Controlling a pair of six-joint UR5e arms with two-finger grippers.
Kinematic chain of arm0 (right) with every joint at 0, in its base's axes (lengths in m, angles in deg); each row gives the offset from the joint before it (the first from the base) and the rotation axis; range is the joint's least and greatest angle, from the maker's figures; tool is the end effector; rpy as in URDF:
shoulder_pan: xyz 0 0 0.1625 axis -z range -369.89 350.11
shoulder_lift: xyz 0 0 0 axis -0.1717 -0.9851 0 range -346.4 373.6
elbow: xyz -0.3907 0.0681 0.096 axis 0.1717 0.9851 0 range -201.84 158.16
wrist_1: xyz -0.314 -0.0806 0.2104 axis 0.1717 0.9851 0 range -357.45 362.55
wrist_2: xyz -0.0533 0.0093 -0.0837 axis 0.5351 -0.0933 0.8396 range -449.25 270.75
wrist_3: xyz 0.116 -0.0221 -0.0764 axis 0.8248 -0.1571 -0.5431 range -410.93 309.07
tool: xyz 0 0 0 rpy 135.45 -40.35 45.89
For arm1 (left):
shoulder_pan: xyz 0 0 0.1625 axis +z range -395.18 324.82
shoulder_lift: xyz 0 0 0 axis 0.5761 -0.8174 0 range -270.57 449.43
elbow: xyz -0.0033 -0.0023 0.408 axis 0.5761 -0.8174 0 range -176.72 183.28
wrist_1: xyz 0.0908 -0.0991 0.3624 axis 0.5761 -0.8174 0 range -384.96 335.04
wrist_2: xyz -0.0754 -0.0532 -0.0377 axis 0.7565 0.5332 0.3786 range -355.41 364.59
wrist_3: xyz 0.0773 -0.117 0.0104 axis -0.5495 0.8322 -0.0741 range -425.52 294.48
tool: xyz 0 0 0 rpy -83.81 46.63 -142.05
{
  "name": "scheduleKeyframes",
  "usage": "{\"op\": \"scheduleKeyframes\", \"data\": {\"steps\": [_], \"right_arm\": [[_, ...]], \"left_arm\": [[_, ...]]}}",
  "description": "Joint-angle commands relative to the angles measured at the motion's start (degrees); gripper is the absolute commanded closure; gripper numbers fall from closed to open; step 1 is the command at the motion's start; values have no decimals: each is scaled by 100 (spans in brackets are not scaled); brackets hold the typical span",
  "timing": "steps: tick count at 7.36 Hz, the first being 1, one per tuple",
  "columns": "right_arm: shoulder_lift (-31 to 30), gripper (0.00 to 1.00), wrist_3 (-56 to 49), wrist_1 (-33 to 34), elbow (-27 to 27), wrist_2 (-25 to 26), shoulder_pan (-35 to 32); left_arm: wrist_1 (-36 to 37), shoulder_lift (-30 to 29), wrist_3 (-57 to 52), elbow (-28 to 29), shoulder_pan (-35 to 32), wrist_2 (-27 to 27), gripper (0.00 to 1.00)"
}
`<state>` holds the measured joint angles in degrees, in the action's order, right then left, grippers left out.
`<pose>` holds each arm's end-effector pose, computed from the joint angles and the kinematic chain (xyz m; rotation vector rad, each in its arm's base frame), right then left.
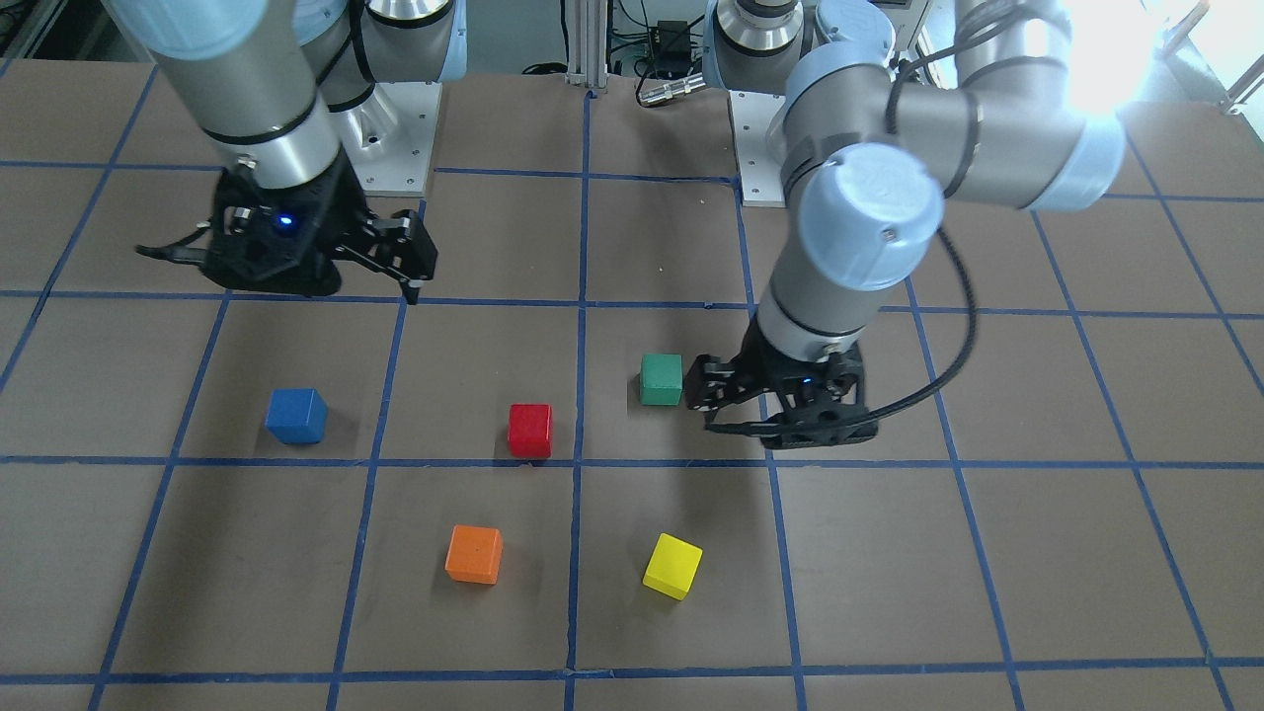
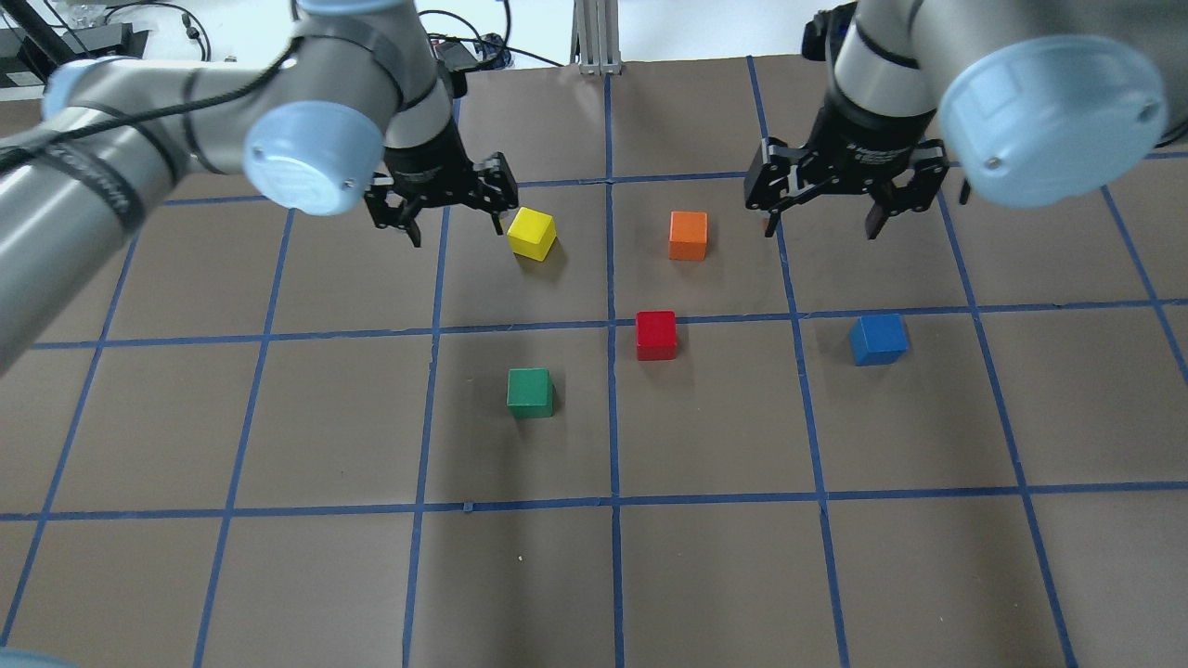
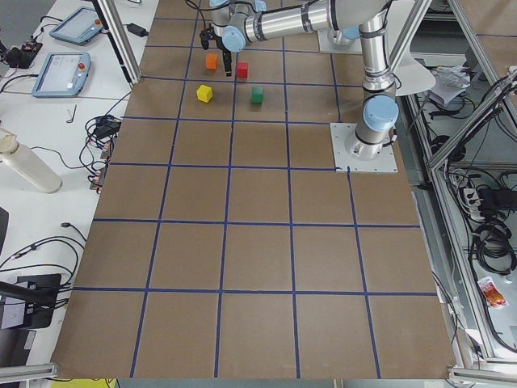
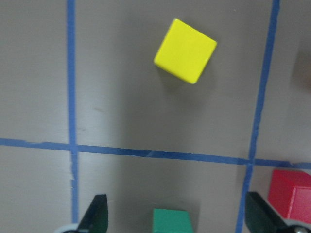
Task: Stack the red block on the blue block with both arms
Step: 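Release the red cube and raise the left gripper while the right gripper reaches toward it, then grasp the red cube with the right gripper while the left gripper withdraws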
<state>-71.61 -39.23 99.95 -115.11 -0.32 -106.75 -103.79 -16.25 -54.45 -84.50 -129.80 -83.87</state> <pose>0.1937 -0.4715 0.3766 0.1322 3.1222 0.0221 -0.1816 -0.5442 0.3264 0.1761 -3.1148 -0.0677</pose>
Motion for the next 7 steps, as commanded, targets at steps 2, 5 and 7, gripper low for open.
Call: {"op": "scheduleKeyframes", "data": {"steps": [2, 5, 7], "right_arm": [[1265, 0, 1549, 2344, -901, 11, -1166], [2015, 0, 1766, 3262, -1106, 63, -1239], [2237, 0, 1765, 3452, -1036, 81, -1230]], "left_arm": [[-975, 845, -841, 340, 873, 136, 0], [-1090, 1084, -1089, 323, 1086, 67, 0], [-1099, 1163, -1089, 148, 1060, 57, 0]]}}
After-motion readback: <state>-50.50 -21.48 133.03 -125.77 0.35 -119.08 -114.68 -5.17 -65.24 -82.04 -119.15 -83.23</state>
